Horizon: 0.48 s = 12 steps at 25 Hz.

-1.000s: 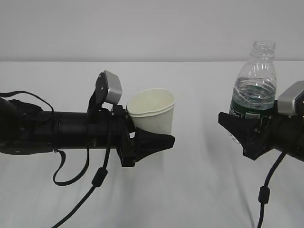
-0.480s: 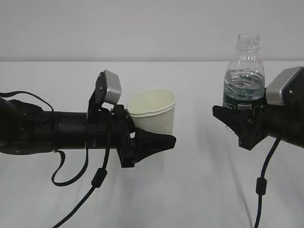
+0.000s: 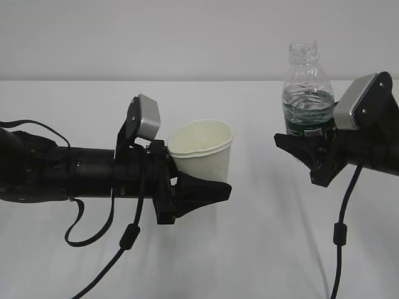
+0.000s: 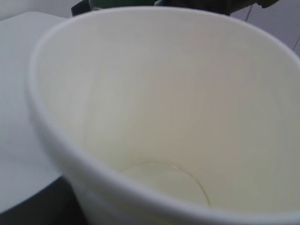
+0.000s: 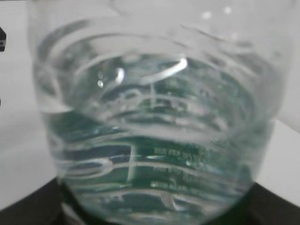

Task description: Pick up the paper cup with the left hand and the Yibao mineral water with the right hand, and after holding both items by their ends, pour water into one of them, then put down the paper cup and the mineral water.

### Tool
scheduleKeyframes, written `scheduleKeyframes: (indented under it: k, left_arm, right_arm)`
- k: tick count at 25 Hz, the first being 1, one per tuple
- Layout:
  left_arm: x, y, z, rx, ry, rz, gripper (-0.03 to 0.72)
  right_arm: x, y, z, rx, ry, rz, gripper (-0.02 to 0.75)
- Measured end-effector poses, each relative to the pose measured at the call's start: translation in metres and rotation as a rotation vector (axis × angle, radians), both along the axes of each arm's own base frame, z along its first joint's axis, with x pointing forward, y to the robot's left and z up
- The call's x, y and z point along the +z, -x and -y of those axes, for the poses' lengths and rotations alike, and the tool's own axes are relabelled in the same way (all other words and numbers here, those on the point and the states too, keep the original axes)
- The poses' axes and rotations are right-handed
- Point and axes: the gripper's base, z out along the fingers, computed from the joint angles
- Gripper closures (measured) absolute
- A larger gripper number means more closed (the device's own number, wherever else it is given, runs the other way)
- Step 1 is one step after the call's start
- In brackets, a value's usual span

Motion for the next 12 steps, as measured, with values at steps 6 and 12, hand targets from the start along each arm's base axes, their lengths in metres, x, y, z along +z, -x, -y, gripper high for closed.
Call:
scheduleKeyframes:
  k: [6, 12]
  left_arm:
    - [0.000, 0.000, 0.000, -0.001, -0.001, 0.000, 0.224]
    - [0.000, 0.000, 0.000, -0.003, -0.002, 0.001, 0.224]
  right_arm:
    - [0.005, -0.006, -0.001, 0.032, 0.048, 0.026, 0.276]
    - [0.010, -0.014, -0.001, 0.054, 0.111, 0.050, 0.276]
